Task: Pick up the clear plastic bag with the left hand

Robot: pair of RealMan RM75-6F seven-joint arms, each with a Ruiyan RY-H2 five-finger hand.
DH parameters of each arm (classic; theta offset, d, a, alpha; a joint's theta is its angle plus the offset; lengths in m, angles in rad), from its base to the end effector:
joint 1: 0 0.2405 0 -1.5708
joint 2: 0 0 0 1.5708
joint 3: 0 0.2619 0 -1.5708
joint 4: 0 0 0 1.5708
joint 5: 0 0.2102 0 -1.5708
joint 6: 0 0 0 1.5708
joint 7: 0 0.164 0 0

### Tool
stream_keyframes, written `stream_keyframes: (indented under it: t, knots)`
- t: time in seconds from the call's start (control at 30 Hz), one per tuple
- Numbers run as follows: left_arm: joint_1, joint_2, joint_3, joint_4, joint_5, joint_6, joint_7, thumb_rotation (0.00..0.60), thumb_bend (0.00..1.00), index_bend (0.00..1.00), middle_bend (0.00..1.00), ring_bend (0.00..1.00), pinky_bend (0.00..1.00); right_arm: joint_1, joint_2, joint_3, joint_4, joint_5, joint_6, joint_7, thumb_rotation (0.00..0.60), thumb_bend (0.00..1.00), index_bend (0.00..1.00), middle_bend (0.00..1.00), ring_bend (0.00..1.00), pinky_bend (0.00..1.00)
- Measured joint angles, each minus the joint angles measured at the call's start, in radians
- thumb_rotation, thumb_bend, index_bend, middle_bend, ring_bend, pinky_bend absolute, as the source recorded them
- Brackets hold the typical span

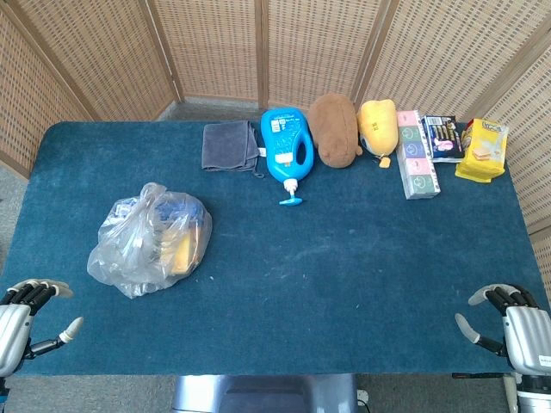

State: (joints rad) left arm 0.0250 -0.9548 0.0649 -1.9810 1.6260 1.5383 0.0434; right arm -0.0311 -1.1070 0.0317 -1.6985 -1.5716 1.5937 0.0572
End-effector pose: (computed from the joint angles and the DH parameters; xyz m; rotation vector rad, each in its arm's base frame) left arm -0.2585 0.1443 0.1707 -1.3840 -1.0945 -0.9751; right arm -0.3050 -0.1610 0.1675 1.2824 -0.9749 1.0130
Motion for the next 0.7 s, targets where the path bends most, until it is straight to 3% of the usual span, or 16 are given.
stream_keyframes:
  t: [0.37,0.7]
  knots:
    - [-0.028,0.052,-0.021,-0.007,-0.028,-0.025,-0.164,0.047,0.21,0.38,0.34,0.25,0.18,0.004,-0.001,0.003,-0.001,0.001,-0.006,-0.006,0.127,0.32,0.49,0.44,0.32,0.22]
    - [-0.13,0.178,-0.064,-0.026,-0.09,-0.177,-0.546,0.041,0.21,0.37,0.34,0.25,0.2,0.006,-0.004,0.003,0.0,0.009,-0.014,-0.012,0.128,0.32,0.49,0.44,0.32,0.22]
